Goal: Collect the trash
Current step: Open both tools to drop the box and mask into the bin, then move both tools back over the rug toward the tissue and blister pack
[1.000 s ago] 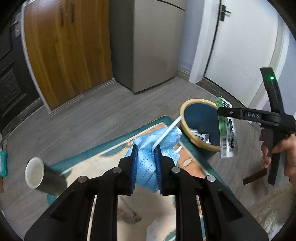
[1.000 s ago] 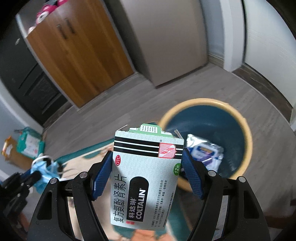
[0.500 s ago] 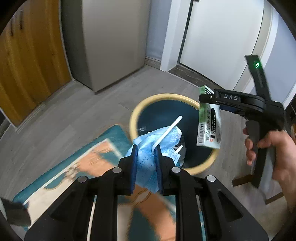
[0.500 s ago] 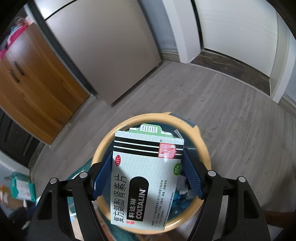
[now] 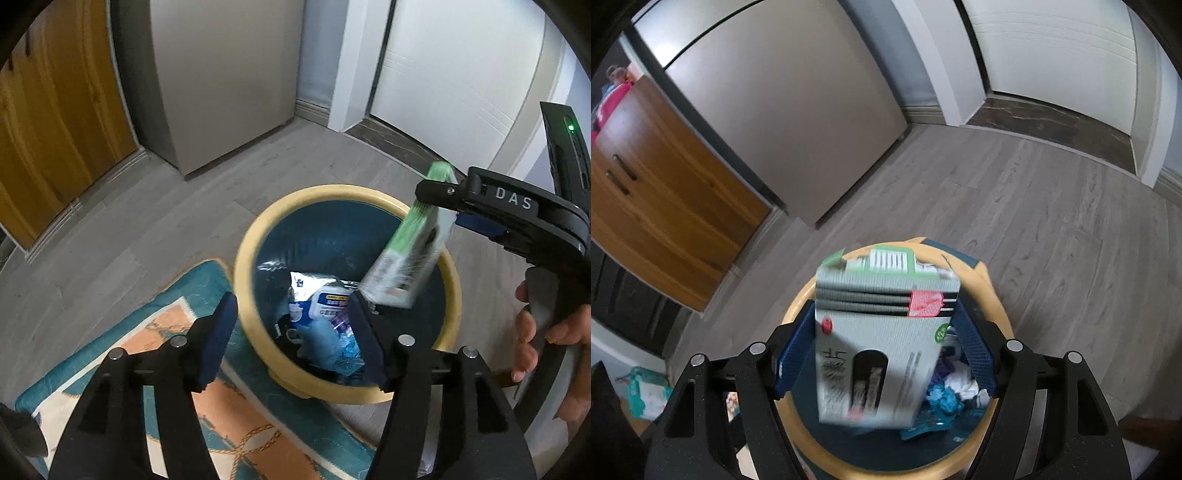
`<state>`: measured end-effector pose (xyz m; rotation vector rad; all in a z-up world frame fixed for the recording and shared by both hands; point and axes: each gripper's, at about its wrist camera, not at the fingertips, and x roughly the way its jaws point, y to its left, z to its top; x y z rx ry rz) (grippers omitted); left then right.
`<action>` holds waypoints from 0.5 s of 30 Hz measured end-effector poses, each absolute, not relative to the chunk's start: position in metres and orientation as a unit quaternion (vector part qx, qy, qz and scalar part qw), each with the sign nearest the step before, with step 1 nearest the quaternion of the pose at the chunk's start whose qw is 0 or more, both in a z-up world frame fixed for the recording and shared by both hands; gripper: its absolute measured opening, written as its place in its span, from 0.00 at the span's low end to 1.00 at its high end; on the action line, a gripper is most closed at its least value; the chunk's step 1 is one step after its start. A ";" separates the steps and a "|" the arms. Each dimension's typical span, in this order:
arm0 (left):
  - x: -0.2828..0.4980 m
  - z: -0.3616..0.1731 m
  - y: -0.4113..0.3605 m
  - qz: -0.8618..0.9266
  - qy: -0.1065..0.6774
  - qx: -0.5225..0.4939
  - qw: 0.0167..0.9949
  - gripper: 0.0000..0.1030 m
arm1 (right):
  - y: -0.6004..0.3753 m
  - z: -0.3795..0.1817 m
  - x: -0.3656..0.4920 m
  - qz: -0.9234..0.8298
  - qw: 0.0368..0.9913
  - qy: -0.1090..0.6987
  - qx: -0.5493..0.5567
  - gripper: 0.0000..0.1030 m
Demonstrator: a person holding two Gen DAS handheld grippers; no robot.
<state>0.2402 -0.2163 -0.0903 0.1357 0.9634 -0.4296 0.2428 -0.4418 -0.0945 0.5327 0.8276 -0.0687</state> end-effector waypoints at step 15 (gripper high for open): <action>0.182 -0.029 -0.108 -0.131 0.434 0.060 0.889 0.65 | -0.390 -0.052 0.216 0.014 0.898 0.377 0.229 0.89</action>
